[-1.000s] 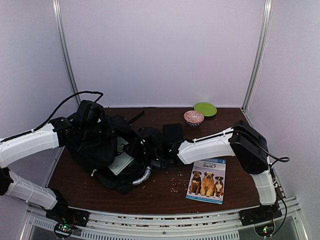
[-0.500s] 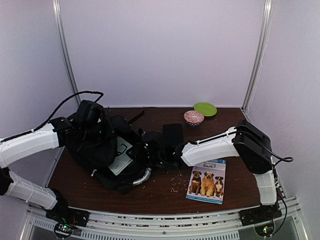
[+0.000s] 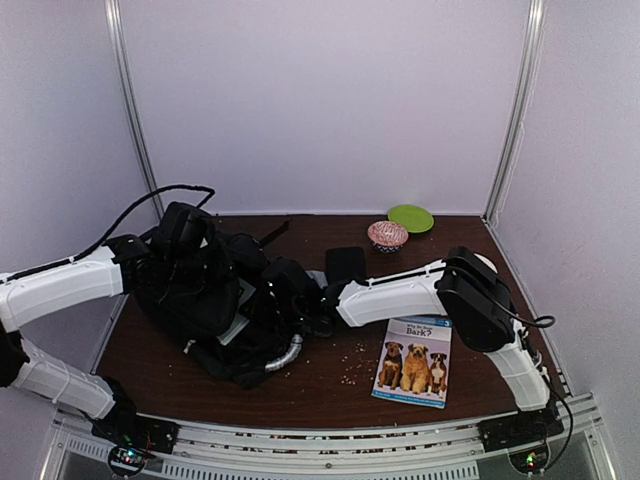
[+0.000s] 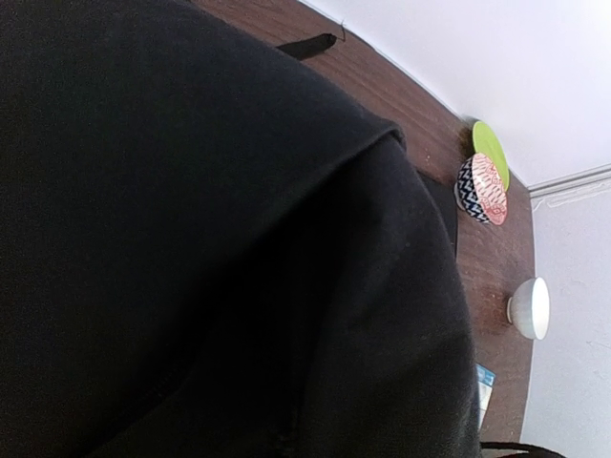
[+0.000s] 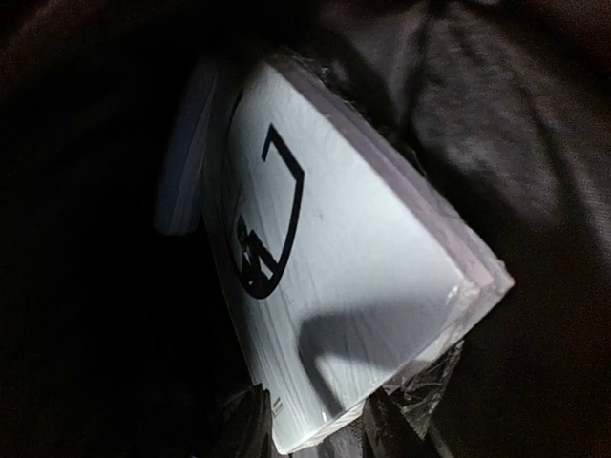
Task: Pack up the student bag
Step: Place the book in the student bag.
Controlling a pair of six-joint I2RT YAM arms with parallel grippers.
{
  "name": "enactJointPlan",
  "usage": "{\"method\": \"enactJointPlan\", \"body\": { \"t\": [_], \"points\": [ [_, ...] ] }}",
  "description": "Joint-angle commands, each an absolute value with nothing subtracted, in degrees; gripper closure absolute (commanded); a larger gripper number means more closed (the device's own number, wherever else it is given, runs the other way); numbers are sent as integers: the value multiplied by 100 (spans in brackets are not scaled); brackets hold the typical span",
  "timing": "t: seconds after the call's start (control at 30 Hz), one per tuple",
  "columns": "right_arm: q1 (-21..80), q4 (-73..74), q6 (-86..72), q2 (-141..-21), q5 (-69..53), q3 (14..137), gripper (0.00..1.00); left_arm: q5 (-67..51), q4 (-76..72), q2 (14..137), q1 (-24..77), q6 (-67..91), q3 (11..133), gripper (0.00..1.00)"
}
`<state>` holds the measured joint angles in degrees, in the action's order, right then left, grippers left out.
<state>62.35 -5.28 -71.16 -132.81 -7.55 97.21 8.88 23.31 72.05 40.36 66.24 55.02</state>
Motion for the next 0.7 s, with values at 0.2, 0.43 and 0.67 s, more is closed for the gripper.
{"method": "enactJointPlan", "body": {
  "t": [0.2,0.43,0.67],
  "points": [
    [6137,-543,-6781,-13943,-1597,10816,58,158,1344,7159,4315,6626,5625,100],
    [6103,-1152,-6357,-12649,-1429,9452,46,611,1633,6960,4254,6480,5568,100],
    [6104,-1335,-6090,-11374,-1600,8332,40,813,1857,6756,4003,6342,5590,100]
  ]
}}
